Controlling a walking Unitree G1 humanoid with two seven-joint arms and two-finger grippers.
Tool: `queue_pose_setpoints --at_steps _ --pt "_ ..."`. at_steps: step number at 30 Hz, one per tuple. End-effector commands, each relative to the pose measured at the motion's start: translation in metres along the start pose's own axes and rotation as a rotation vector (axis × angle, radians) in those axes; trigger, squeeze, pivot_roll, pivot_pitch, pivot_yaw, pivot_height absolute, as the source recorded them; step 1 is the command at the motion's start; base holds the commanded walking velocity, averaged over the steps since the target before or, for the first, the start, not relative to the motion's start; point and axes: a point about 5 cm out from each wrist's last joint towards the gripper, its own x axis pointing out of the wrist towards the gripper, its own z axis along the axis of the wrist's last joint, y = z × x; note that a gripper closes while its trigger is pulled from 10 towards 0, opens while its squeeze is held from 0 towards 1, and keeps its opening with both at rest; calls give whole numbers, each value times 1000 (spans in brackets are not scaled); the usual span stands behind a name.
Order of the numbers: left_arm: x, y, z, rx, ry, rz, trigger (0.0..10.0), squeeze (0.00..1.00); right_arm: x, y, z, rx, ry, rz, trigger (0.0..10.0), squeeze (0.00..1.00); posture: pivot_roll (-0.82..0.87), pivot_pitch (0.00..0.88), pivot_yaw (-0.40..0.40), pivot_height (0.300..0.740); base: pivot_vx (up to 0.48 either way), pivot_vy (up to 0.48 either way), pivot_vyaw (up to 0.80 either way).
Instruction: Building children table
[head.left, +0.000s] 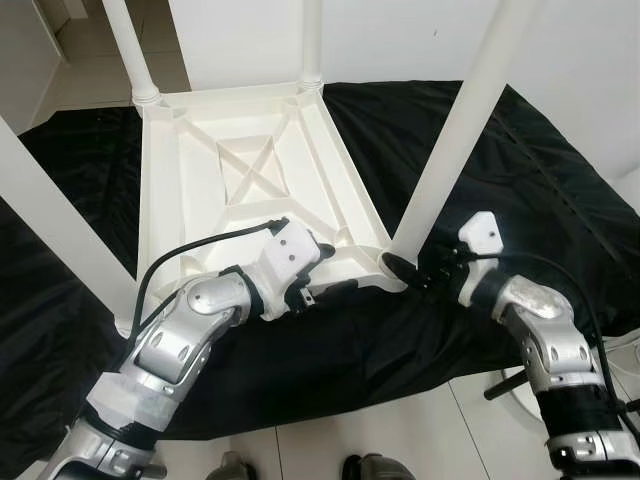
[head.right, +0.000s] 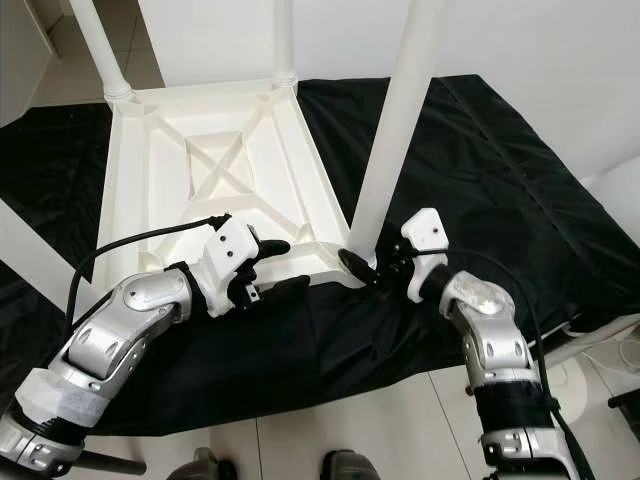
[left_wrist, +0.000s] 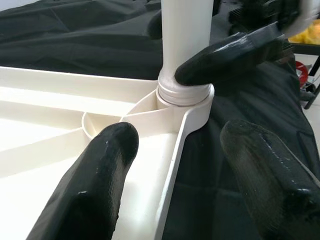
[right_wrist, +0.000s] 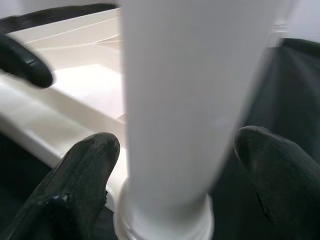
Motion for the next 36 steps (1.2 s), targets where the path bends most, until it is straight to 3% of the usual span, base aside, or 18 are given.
queue_pose_setpoints --at_steps 1,3,4,5,6,20,21,23,27,29,36 --pt "-1 -3 1 3 3 -56 10000 0 4 -1 -3 -32 20 21 10000 0 -86 80 21 740 0 0 0" --pt "-1 -3 2 3 3 -56 10000 0 6 -1 -3 -31 16 35 10000 0 -80 78 18 740 0 0 0" --pt "-2 -3 1 4 4 -54 10000 0 10 0 -4 -26 14 41 2196 0 -80 78 18 740 0 0 0" --pt "-2 -3 1 4 4 -52 10000 0 12 1 -4 -23 13 45 2196 0 -80 78 18 740 0 0 0" --pt "-3 -3 1 3 5 -50 10000 0 14 3 -6 -19 18 49 0 0 -72 77 13 740 0 0 0" --pt "-3 -4 0 -1 6 -45 10000 0 12 7 -15 21 23 64 0 0 -73 81 8 740 0 0 0" --pt "-2 -4 0 -1 6 -46 10000 0 12 9 -16 40 9 41 10000 0 -77 83 12 740 0 0 0" --pt "-2 -4 0 -1 6 -46 10000 0 12 9 -16 40 9 41 10000 0 -77 83 12 740 0 0 0" --pt "-2 -4 1 -1 7 -50 10000 0 13 11 -14 71 -17 -113 10000 0 -82 83 16 740 0 0 0" --pt "-2 -4 1 -1 7 -50 10000 0 13 11 -14 71 -17 -113 10000 0 -82 83 16 740 0 0 0" --pt "2 -8 1 0 4 -68 10000 0 25 25 -14 140 -4 -312 10000 0 -95 83 21 740 0 0 0"
